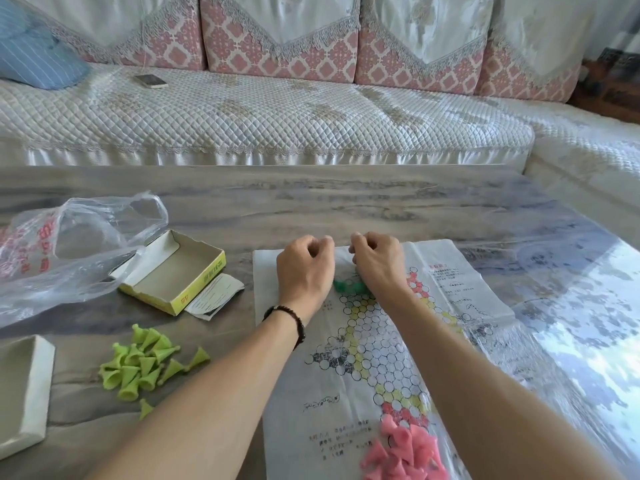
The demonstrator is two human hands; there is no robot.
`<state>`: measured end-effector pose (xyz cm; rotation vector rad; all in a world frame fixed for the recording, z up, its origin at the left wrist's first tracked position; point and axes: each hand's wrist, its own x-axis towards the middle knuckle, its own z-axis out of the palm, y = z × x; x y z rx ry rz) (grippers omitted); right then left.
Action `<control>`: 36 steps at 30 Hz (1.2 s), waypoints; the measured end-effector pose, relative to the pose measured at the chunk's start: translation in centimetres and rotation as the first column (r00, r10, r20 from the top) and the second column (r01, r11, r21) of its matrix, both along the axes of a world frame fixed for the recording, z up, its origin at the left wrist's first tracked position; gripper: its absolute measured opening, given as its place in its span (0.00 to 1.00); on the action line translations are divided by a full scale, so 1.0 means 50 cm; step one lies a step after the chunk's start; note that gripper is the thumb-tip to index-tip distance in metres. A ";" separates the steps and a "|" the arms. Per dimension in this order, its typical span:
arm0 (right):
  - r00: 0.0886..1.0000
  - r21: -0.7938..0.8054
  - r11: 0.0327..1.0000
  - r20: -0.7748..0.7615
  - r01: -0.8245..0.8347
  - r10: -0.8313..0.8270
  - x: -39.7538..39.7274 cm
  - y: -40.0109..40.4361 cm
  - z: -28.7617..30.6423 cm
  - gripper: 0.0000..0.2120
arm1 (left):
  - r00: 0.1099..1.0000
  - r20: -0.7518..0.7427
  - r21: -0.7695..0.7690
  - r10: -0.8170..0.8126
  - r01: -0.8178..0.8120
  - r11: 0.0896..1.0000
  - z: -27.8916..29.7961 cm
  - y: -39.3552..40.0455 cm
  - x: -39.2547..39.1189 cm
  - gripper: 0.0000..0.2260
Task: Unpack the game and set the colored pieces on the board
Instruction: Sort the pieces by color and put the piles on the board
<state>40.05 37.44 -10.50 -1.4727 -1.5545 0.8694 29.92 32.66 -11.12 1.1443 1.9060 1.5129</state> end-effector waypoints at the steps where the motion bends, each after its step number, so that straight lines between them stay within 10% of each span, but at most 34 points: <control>1: 1.000 -0.001 1.000 -0.029 -0.012 0.011 0.002 -0.002 0.002 0.17 | 0.999 0.043 0.010 -0.011 0.010 1.000 0.003 -0.004 0.000 0.18; 9: 0.948 -0.062 0.957 -0.165 -0.283 0.270 0.032 -0.022 0.037 0.14 | 0.935 0.230 0.009 -0.269 0.275 0.961 0.014 -0.027 -0.029 0.20; 13: 0.944 -0.008 0.946 0.058 -0.325 0.324 0.060 -0.033 0.052 0.15 | 0.933 -0.082 -0.069 -0.351 0.346 0.936 0.024 -0.050 -0.059 0.17; 17: 0.888 0.033 0.943 0.347 -0.332 0.301 0.102 -0.031 0.051 0.16 | 0.735 -0.483 -0.304 -0.476 0.369 0.878 0.042 -0.071 -0.108 0.19; 21: 0.702 -0.186 0.883 0.546 -0.431 0.457 0.131 -0.040 0.057 0.30 | 0.584 -0.479 -0.524 -0.655 0.407 0.748 0.057 -0.071 -0.118 0.38; 24: 0.574 -0.273 0.820 0.604 -0.503 0.553 0.126 -0.046 0.061 0.39 | 0.535 -0.465 -0.577 -0.705 0.420 0.700 0.055 -0.058 -0.107 0.34; 36: 0.669 -0.190 0.839 0.525 -0.510 0.526 0.106 -0.028 0.051 0.33 | 0.577 -0.434 -0.548 -0.692 0.440 0.711 0.056 -0.028 -0.063 0.35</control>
